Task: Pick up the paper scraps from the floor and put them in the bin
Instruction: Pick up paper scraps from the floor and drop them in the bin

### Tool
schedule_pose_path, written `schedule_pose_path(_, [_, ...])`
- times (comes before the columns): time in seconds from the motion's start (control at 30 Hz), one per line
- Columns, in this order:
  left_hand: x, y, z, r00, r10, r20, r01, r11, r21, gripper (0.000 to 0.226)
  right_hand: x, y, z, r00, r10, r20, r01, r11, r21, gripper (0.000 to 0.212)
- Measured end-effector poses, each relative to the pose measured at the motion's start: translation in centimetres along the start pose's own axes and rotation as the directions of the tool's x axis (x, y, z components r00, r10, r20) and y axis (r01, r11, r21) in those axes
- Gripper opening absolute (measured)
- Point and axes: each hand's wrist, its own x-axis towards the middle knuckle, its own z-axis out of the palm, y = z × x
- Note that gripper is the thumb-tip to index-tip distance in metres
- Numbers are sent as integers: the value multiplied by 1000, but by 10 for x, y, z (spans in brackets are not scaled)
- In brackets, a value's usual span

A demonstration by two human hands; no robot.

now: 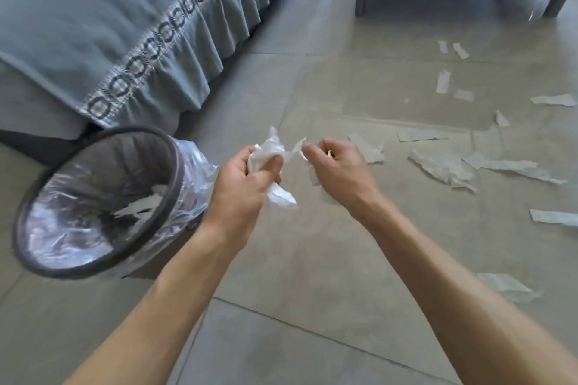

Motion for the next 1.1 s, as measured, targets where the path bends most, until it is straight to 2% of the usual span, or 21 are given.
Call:
schedule_pose_path(0.1, [-26, 50, -54, 995, 63, -82, -67, 997, -37, 4, -10, -69, 31, 989, -132, 73, 124, 987, 107, 38])
schedule_pose_path(0.2, [-39, 74, -110, 980, 93, -175, -87, 995, 39, 8, -20, -119, 66, 967, -205, 153, 187, 974, 125, 42])
schedule_pose_path(0.4, [-37, 73, -188, 934, 47, -355, 42, 970, 238, 8, -37, -161, 135, 937, -205, 281, 218, 976, -16, 42])
schedule_pose_path(0.5, [-28, 62, -209, 947, -39, -320, 149, 933, 327, 20, -41, -156, 156, 895, -187, 405, 261, 955, -137, 42])
schedule_pose_path(0.57, [-24, 55, -217, 953, -62, -295, 173, 915, 365, 25, -43, -153, 157, 865, -211, 455, 315, 935, -165, 41])
schedule_pose_path(0.7, [-25, 53, -218, 949, 43, -313, 96, 904, 416, 16, -43, -154, 155, 893, -250, 375, 294, 953, -66, 37])
schedule_pose_path(0.77, [-33, 55, -213, 963, 84, -255, 46, 884, 466, 10, -40, -148, 152, 903, -281, 325, 308, 951, -33, 31])
schedule_pose_path(0.83, [-46, 57, -207, 988, 86, -124, -6, 844, 537, 8, -36, -139, 148, 899, -327, 290, 351, 936, -32, 28])
schedule_pose_path(0.87, [-53, 56, -205, 996, 71, -46, -29, 792, 610, 12, -34, -134, 145, 894, -350, 279, 379, 924, -55, 29])
schedule_pose_path(0.93, [-62, 47, -200, 994, 60, 91, -109, 605, 789, 25, -30, -123, 139, 878, -392, 273, 434, 894, -112, 30])
schedule_pose_path(1.0, [-63, 36, -192, 969, 141, 203, -245, 443, 862, 26, -29, -111, 131, 870, -406, 280, 457, 877, -147, 30])
schedule_pose_path(1.1, [-57, 23, -178, 931, 267, 249, -334, 349, 876, 35, -30, -94, 112, 900, -355, 253, 403, 899, -173, 30])
